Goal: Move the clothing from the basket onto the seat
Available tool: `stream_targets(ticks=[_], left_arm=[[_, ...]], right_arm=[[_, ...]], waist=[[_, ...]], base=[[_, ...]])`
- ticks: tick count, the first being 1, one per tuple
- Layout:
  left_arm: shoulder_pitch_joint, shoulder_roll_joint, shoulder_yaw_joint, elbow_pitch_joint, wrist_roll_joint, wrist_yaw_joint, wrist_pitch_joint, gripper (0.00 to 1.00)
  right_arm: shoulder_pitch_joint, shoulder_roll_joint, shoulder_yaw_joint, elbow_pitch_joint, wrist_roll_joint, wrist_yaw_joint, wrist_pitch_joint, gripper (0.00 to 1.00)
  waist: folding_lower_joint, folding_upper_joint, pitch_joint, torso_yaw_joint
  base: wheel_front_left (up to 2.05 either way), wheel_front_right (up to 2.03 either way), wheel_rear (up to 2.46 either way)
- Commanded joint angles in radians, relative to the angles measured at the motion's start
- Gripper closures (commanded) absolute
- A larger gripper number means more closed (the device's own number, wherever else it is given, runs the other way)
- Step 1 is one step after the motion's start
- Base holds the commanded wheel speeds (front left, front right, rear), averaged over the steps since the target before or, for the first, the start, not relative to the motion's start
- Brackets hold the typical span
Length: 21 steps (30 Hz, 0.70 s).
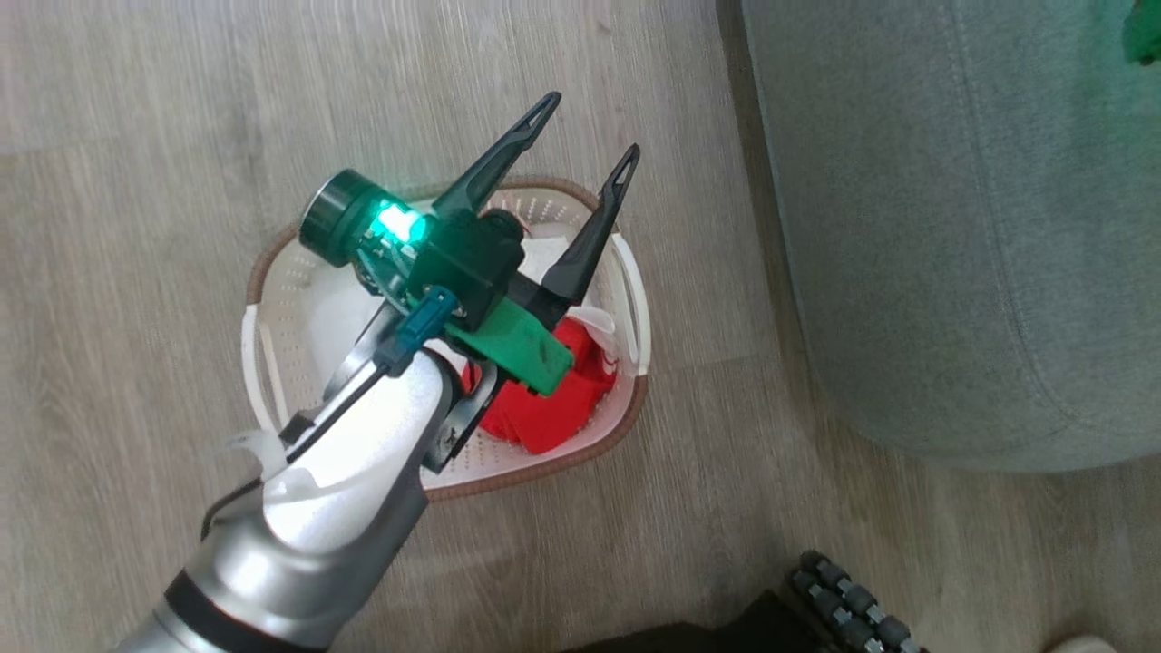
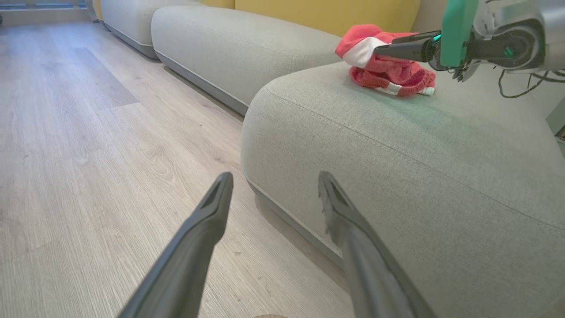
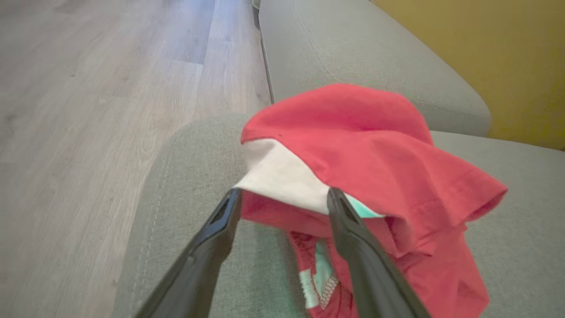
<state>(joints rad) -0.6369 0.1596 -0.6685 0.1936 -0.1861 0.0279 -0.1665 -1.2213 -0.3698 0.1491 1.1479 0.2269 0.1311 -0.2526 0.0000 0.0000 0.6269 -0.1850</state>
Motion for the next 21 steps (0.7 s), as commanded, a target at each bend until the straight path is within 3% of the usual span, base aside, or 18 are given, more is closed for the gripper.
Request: stream_targets(ticks=[1, 11, 21], left_arm=[[-0.009, -0.002, 0.024, -0.024, -0.010, 0.006, -0.013, 0.00], [0.056, -0.028, 0.048, 0.042, -0.073, 0.021, -0.069, 0.00], [0.172, -0.032, 0.104, 0.101, -0.133, 0.050, -0.092, 0.00]], right_arm=[[0.037, -0.017, 0.021, -0.054, 0.019, 0.000, -0.009, 0.00], [0.192, -0.071, 0.097, -0.219, 0.112, 0.000, -0.009, 0.00], [0.362, -0.062, 0.114, -0.325, 0.146, 0.000, -0.009, 0.00]], waist=[[0.0000, 0.0000, -0.030, 0.004], [0.0000, 0.0000, -0.220, 0.043], [0.0000, 0.0000, -0.427, 0.112]], base=[[0.00, 0.00, 0.00], [0.00, 0.00, 0.00], [0.00, 0.00, 0.00]])
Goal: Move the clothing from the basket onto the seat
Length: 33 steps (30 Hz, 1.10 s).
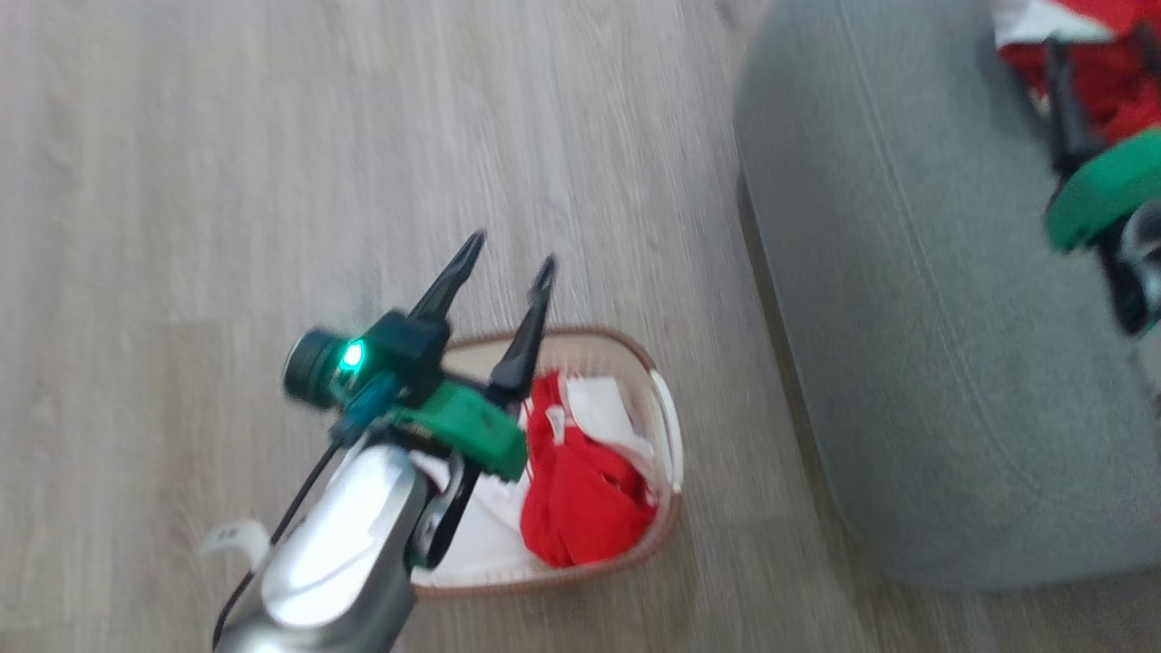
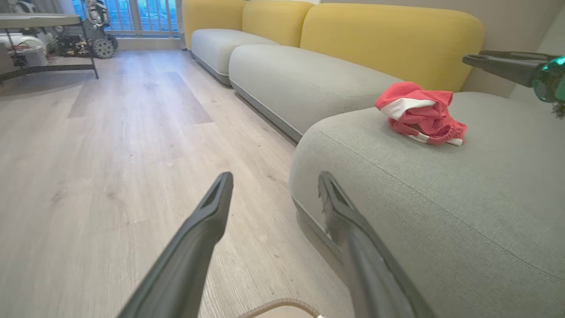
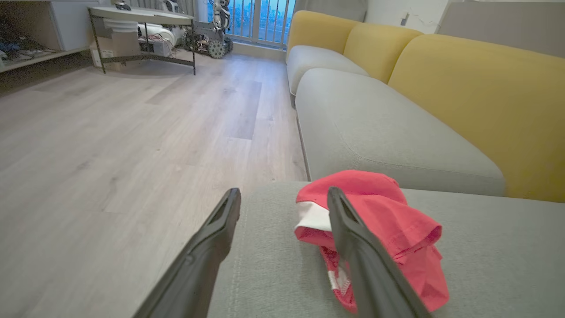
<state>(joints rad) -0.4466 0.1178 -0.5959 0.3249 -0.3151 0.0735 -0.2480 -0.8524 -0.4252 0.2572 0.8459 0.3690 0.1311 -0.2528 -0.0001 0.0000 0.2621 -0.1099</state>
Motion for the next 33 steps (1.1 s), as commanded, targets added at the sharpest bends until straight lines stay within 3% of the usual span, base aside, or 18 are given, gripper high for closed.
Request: stream_targets(ticks=[1, 11, 23, 33], left_arm=[[0.000, 0.012, 0.042, -0.026, -0.011, 0.010, -0.011, 0.00], [0.213, 0.041, 0.152, -0.060, -0.035, 0.060, -0.014, 0.00], [0.414, 0.061, 0.261, -0.133, -0.036, 0.098, -0.014, 0.00], [0.513, 0.052, 0.339, -0.172, -0.013, 0.097, -0.014, 0.00]], right_arm=[[0.016, 0.001, 0.005, -0.037, 0.003, 0.000, -0.009, 0.00], [0.315, 0.142, -0.137, -0.233, -0.053, 0.000, -0.009, 0.00], [0.625, 0.331, -0.267, -0.489, -0.192, 0.000, 0.005, 0.00], [0.783, 0.374, -0.268, -0.647, -0.206, 0.000, 0.046, 0.00]], waist=[[0.0001, 0.0000, -0.084, 0.043], [0.0001, 0.0000, -0.266, 0.111], [0.0001, 0.0000, -0.332, 0.130], [0.0001, 0.0000, -0.346, 0.133]], base=[[0.00, 0.00, 0.00], [0.00, 0.00, 0.00], [0.00, 0.00, 0.00], [0.00, 0.00, 0.00]])
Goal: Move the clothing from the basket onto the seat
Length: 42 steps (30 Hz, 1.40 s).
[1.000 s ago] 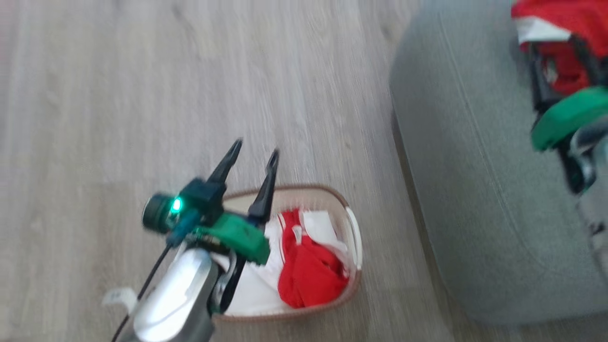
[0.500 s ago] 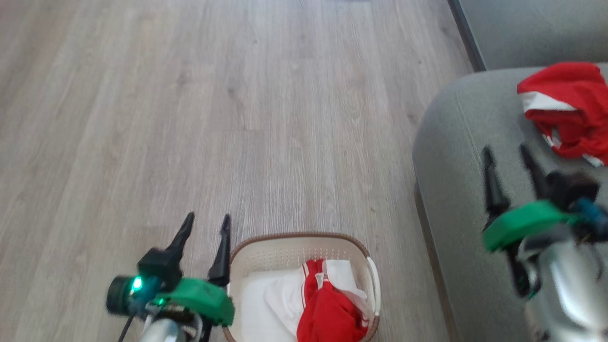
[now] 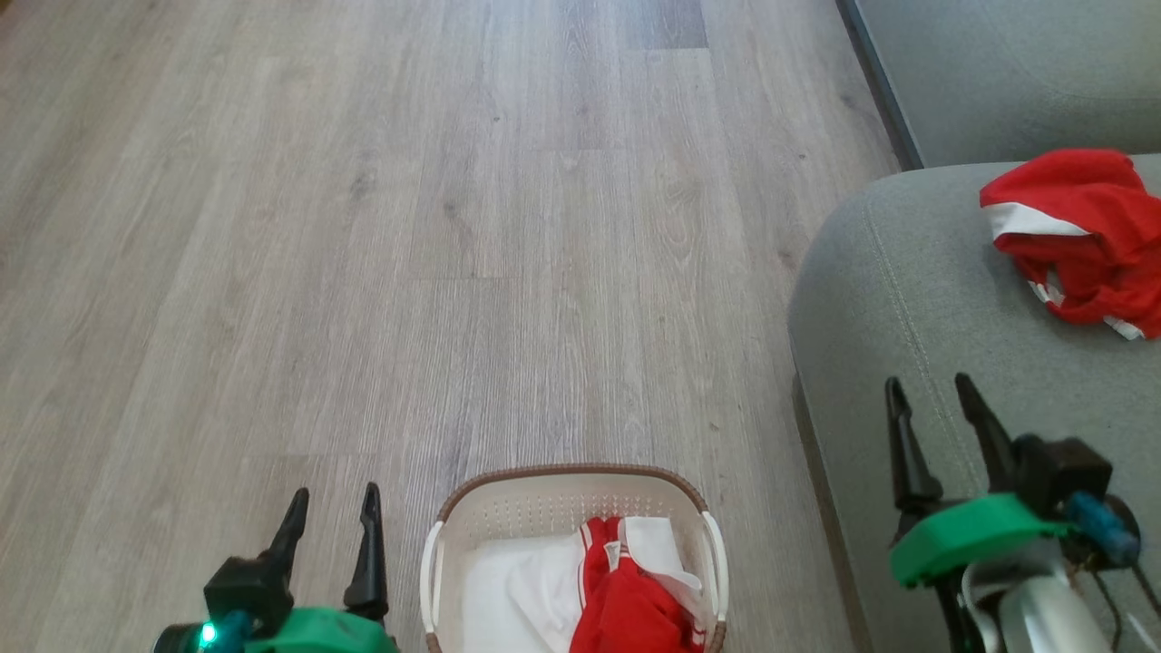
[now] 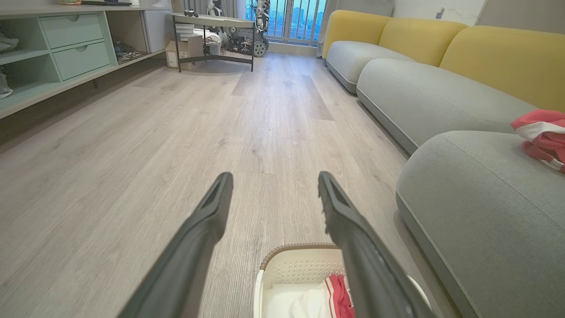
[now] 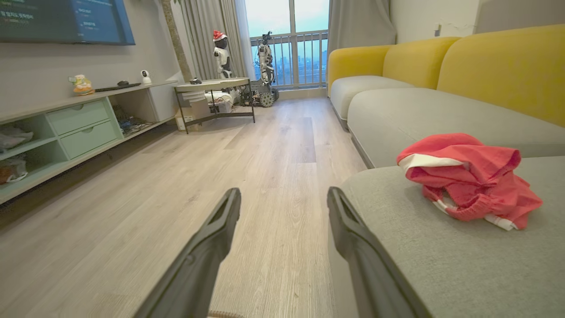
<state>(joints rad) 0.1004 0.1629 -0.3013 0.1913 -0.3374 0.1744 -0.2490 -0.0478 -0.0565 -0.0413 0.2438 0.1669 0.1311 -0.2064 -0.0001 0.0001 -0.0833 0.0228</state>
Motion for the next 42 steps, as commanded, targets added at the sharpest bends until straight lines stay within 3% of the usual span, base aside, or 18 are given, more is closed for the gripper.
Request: stream_targets(ticks=[1, 11, 42], left_arm=[[-0.032, 0.005, 0.049, -0.039, 0.013, -0.007, -0.013, 0.00], [-0.023, -0.018, 0.079, -0.035, 0.046, -0.032, -0.013, 0.00], [-0.038, -0.066, 0.129, -0.004, 0.111, -0.094, -0.013, 0.00]], right_arm=[[-0.010, 0.005, 0.035, -0.054, 0.001, 0.000, 0.000, 0.00], [0.045, 0.006, 0.046, -0.064, 0.028, 0.000, -0.016, 0.00], [0.022, 0.006, 0.055, -0.023, 0.035, 0.000, -0.035, 0.00]], waist=[[0.0001, -0.0001, 0.000, 0.001], [0.0001, -0.0001, 0.006, 0.003], [0.0001, -0.0001, 0.028, -0.002]], base=[[0.00, 0.00, 0.00], [0.00, 0.00, 0.00], [0.00, 0.00, 0.00]])
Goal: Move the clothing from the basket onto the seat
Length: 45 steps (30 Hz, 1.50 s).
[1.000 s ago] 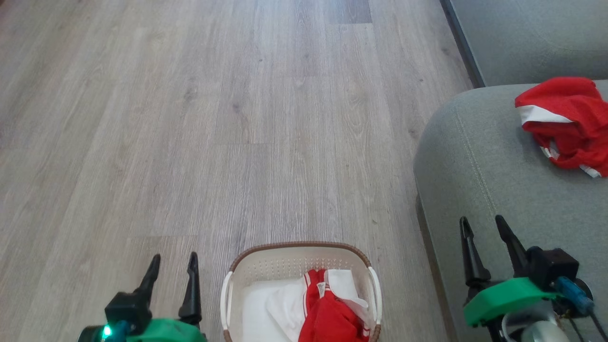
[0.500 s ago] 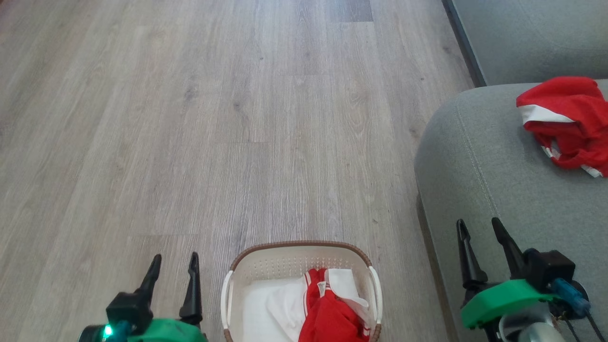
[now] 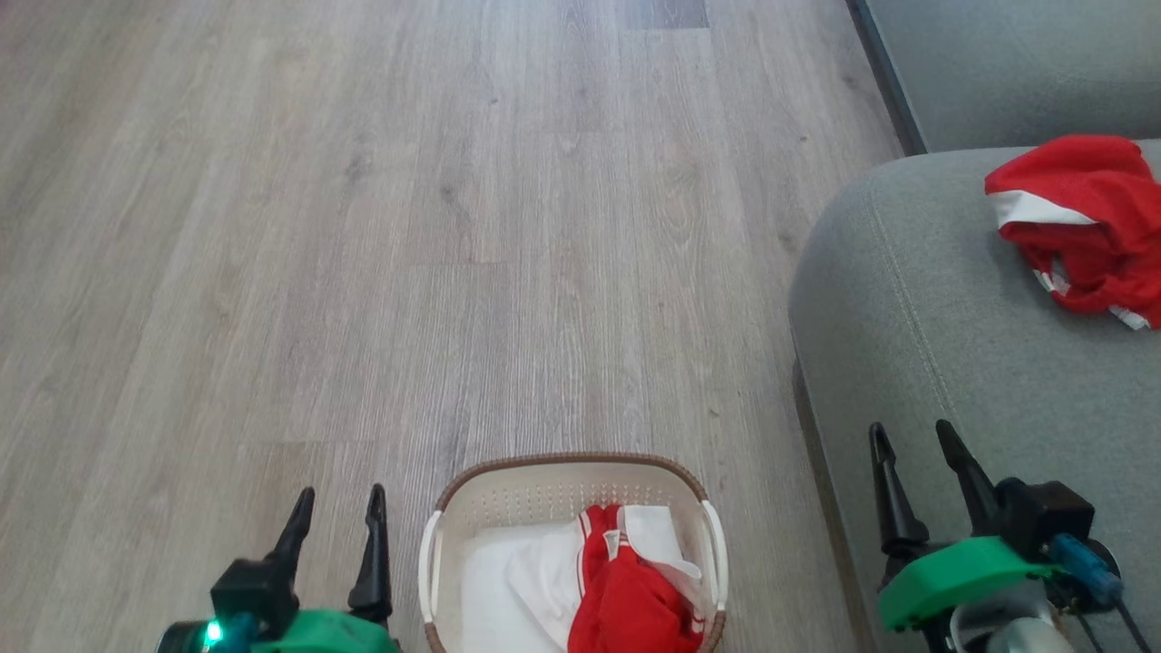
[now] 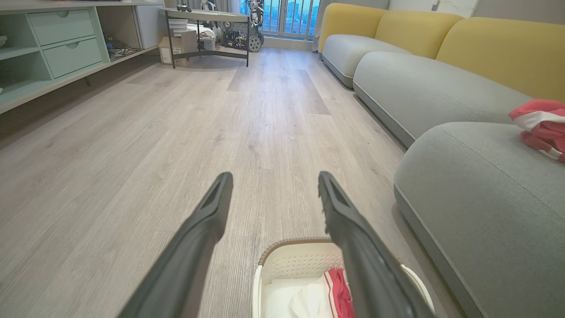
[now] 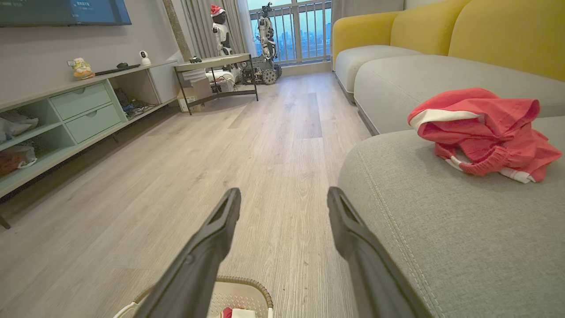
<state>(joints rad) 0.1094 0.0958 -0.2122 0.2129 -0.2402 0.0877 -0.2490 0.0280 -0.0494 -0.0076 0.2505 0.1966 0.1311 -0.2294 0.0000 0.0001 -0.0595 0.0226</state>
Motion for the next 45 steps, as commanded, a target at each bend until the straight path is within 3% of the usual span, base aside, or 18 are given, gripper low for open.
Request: stream_targets(ticks=[1, 10, 18, 23, 33, 45], left_arm=[[-0.051, 0.000, 0.038, -0.024, 0.016, -0.009, -0.013, 0.00], [-0.115, -0.007, -0.003, 0.046, 0.039, -0.043, -0.013, 0.00], [-0.273, -0.024, -0.088, 0.186, 0.081, -0.083, -0.013, 0.00], [-0.417, -0.040, -0.174, 0.327, 0.105, -0.107, -0.013, 0.00], [-0.627, -0.045, -0.373, 0.562, 0.078, -0.144, -0.013, 0.00], [-0.840, -0.045, -0.667, 0.727, -0.023, -0.106, 0.025, 0.00]], right_arm=[[-0.056, -0.001, 0.020, -0.030, 0.005, 0.000, -0.013, 0.00], [-0.080, -0.001, -0.008, -0.042, -0.007, 0.000, -0.019, 0.00], [-0.164, -0.001, -0.045, -0.090, -0.027, 0.000, -0.028, 0.00], [-0.263, -0.001, -0.053, -0.124, -0.038, 0.000, -0.031, 0.00], [-0.405, -0.001, -0.066, -0.214, -0.045, 0.000, -0.032, 0.00], [-0.504, -0.001, -0.019, -0.314, -0.078, 0.000, -0.032, 0.00]], waist=[[0.0000, -0.0001, 0.009, -0.002], [0.0000, -0.0001, 0.069, -0.020], [0.0000, -0.0001, 0.248, -0.058], [0.0000, -0.0001, 0.419, -0.098], [0.0000, -0.0001, 0.630, -0.148], [0.0000, -0.0001, 0.812, -0.174]], base=[[0.00, 0.00, 0.00], [0.00, 0.00, 0.00], [0.00, 0.00, 0.00], [0.00, 0.00, 0.00], [0.00, 0.00, 0.00], [0.00, 0.00, 0.00]])
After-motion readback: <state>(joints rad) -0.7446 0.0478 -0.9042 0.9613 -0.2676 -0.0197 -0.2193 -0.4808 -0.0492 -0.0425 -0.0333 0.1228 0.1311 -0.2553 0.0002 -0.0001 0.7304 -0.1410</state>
